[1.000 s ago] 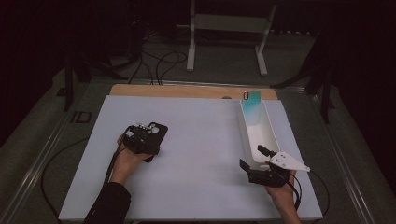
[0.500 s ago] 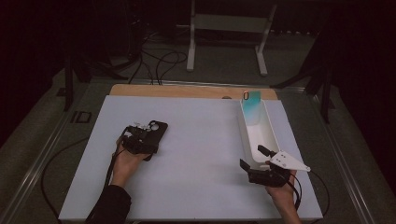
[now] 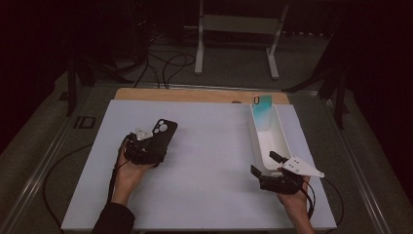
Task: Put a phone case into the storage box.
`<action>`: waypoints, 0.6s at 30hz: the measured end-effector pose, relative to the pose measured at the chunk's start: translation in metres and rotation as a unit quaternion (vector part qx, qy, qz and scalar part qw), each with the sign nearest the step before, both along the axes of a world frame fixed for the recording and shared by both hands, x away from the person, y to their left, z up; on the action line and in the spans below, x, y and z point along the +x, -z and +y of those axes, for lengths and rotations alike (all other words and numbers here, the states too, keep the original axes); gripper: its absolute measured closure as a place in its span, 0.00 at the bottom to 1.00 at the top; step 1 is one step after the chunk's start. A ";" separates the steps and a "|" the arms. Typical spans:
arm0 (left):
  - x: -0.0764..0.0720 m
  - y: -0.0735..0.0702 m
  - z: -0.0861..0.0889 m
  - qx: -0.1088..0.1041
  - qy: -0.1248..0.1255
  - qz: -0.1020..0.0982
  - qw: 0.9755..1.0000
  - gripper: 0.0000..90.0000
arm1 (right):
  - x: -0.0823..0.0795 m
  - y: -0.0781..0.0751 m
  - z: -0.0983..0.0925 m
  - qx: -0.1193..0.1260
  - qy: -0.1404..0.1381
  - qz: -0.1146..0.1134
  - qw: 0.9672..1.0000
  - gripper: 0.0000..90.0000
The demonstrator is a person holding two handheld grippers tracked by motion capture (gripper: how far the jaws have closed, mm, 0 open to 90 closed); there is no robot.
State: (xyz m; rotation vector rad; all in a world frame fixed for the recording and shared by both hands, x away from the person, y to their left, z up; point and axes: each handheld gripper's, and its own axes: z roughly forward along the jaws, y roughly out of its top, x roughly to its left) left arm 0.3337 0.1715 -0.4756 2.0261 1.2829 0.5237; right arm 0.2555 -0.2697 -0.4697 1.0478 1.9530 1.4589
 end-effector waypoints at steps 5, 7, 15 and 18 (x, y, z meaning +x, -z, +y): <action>-0.015 -0.010 -0.005 -0.014 0.016 -0.033 0.999 0.18 | 0.001 -0.001 0.000 0.001 -0.002 0.010 1.000 0.12; -0.020 -0.014 -0.008 -0.021 0.029 -0.048 0.998 0.18 | 0.002 -0.001 0.000 0.001 -0.004 0.015 1.000 0.12; -0.033 -0.020 -0.020 -0.027 0.066 -0.096 0.993 0.17 | 0.005 -0.005 0.002 0.004 -0.017 0.030 0.999 0.10; -0.037 -0.022 -0.025 -0.032 0.082 -0.110 0.990 0.17 | 0.008 -0.010 0.003 0.006 -0.020 0.031 0.999 0.10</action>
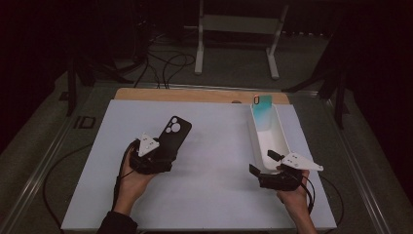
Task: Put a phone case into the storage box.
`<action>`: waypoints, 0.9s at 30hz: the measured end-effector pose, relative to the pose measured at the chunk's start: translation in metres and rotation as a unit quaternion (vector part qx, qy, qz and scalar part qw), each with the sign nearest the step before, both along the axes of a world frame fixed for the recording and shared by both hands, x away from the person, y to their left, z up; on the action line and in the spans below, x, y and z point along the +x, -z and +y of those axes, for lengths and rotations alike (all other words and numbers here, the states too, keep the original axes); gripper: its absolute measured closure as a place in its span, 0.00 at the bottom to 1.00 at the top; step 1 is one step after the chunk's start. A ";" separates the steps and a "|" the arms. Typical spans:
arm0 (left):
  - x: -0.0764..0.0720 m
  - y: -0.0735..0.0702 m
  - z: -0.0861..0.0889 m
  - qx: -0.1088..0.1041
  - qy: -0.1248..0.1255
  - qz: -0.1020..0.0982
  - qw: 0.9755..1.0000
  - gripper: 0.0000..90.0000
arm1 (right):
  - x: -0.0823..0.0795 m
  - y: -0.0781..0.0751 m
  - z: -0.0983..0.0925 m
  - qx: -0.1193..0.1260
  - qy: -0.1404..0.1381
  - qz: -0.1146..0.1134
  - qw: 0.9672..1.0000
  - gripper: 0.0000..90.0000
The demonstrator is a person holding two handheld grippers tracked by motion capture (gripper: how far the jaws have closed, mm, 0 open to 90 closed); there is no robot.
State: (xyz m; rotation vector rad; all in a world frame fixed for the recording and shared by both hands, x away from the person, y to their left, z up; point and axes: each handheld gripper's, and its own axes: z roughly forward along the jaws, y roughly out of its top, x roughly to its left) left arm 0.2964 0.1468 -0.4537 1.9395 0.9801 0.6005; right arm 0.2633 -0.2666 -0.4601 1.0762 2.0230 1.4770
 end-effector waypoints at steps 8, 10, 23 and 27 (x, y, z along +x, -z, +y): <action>-0.005 -0.005 -0.009 -0.001 0.018 -0.018 1.000 0.17 | 0.008 -0.010 0.002 0.005 -0.011 0.005 1.000 0.10; -0.006 -0.006 -0.010 -0.002 0.022 -0.016 1.000 0.17 | 0.010 -0.012 0.005 0.001 -0.017 0.009 1.000 0.10; -0.014 -0.012 -0.018 0.000 0.030 -0.027 0.999 0.17 | 0.026 -0.029 0.024 0.001 -0.045 0.031 0.998 0.10; -0.018 -0.016 -0.021 -0.001 0.037 -0.035 0.999 0.17 | 0.029 -0.034 0.034 0.002 -0.053 0.030 0.998 0.10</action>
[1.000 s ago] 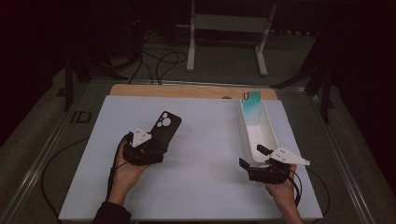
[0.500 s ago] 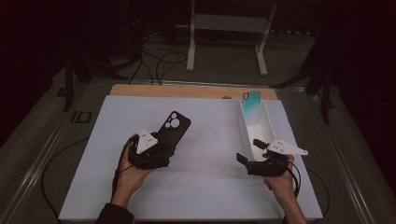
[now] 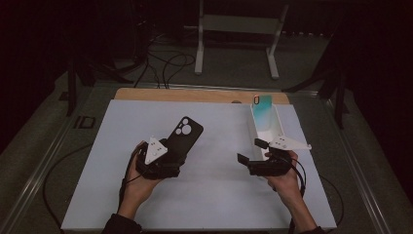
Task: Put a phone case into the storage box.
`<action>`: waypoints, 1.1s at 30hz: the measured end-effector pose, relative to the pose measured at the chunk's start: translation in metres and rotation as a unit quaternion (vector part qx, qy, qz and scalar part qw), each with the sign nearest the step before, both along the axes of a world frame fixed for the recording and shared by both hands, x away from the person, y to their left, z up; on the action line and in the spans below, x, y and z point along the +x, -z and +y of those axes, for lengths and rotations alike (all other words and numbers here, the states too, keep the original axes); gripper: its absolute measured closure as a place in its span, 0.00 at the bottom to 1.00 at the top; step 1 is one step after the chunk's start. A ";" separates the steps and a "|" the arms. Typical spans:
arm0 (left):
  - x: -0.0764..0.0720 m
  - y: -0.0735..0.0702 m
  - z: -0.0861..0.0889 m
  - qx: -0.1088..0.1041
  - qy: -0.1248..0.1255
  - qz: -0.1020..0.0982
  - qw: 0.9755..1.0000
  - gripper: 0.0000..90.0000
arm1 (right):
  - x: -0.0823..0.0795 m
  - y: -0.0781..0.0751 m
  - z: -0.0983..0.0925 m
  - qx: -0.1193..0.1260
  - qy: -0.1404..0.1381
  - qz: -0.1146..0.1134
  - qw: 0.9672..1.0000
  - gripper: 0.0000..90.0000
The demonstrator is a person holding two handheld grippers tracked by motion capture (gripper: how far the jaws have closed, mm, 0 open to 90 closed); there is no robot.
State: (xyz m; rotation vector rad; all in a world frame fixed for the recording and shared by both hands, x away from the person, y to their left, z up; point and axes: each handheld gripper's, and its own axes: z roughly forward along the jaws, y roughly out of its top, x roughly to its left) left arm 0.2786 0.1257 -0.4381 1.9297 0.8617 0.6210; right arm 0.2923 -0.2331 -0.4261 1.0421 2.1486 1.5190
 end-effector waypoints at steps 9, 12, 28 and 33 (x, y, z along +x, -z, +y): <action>-0.009 -0.007 -0.012 -0.002 0.019 -0.016 1.000 0.17 | 0.008 -0.012 0.030 0.010 -0.031 0.006 0.999 0.10; -0.011 -0.008 -0.015 -0.002 0.025 -0.018 1.000 0.17 | 0.010 -0.017 0.042 0.018 -0.046 0.009 0.999 0.10; -0.020 -0.012 -0.024 -0.017 0.056 -0.040 0.997 0.17 | 0.019 -0.024 0.099 0.035 -0.104 0.058 0.992 0.43; -0.020 -0.009 -0.027 -0.018 0.059 -0.040 0.997 0.17 | 0.018 -0.024 0.108 0.038 -0.119 0.070 0.990 0.59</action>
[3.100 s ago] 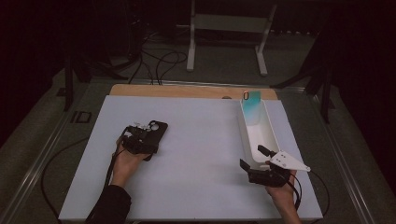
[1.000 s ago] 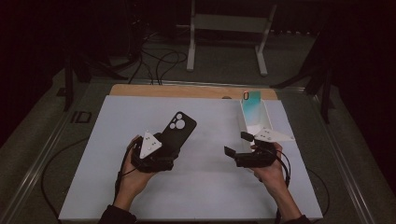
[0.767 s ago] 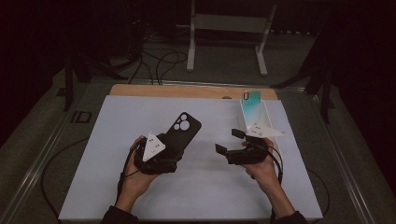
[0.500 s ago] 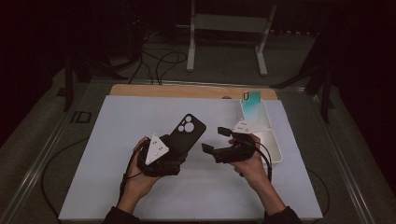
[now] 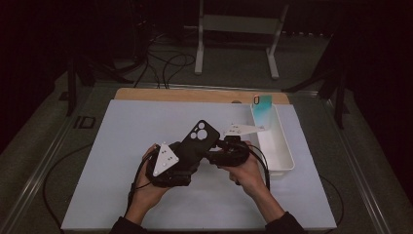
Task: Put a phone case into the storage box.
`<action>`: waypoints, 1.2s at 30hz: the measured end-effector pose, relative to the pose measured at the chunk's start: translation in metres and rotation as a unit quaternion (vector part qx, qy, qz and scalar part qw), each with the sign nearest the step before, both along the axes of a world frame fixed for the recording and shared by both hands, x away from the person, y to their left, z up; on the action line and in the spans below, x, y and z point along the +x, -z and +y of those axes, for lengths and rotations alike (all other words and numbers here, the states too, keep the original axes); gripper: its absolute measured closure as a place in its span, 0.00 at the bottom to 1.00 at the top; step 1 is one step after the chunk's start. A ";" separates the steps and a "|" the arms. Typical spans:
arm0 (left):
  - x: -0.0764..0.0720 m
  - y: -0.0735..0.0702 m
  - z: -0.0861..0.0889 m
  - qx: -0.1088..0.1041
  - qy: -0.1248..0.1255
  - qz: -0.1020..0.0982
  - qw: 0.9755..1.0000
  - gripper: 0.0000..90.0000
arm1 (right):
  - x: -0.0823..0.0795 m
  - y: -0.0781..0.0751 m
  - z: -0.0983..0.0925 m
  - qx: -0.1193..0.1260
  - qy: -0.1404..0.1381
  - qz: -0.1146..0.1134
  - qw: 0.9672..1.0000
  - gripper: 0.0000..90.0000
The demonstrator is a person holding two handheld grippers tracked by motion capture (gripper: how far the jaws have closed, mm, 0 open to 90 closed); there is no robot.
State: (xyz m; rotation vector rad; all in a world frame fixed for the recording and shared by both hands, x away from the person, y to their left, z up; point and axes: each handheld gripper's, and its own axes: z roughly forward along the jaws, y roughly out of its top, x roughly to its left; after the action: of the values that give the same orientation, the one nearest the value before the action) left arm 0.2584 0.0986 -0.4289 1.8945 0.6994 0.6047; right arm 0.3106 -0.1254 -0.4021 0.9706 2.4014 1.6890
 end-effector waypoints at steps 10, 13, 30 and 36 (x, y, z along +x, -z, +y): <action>0.000 0.003 -0.005 0.008 0.005 0.003 1.000 0.17 | 0.001 0.002 0.011 0.017 -0.036 0.029 0.999 0.87; -0.001 0.002 -0.006 0.014 0.002 -0.001 1.000 0.17 | 0.000 0.002 0.012 0.021 -0.037 0.031 0.999 0.89; 0.011 0.006 0.004 -0.011 0.016 0.063 0.998 0.10 | -0.004 0.000 0.009 0.009 -0.044 0.010 0.999 0.95; 0.012 0.004 0.008 -0.026 0.030 0.078 0.996 0.06 | -0.006 -0.002 0.004 0.007 -0.050 0.002 0.999 0.95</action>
State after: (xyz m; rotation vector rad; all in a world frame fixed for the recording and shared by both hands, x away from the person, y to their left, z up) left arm 0.2709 0.1070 -0.4328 1.9210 0.7473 0.3990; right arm 0.3049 -0.1211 -0.4006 0.8687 2.4832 1.7410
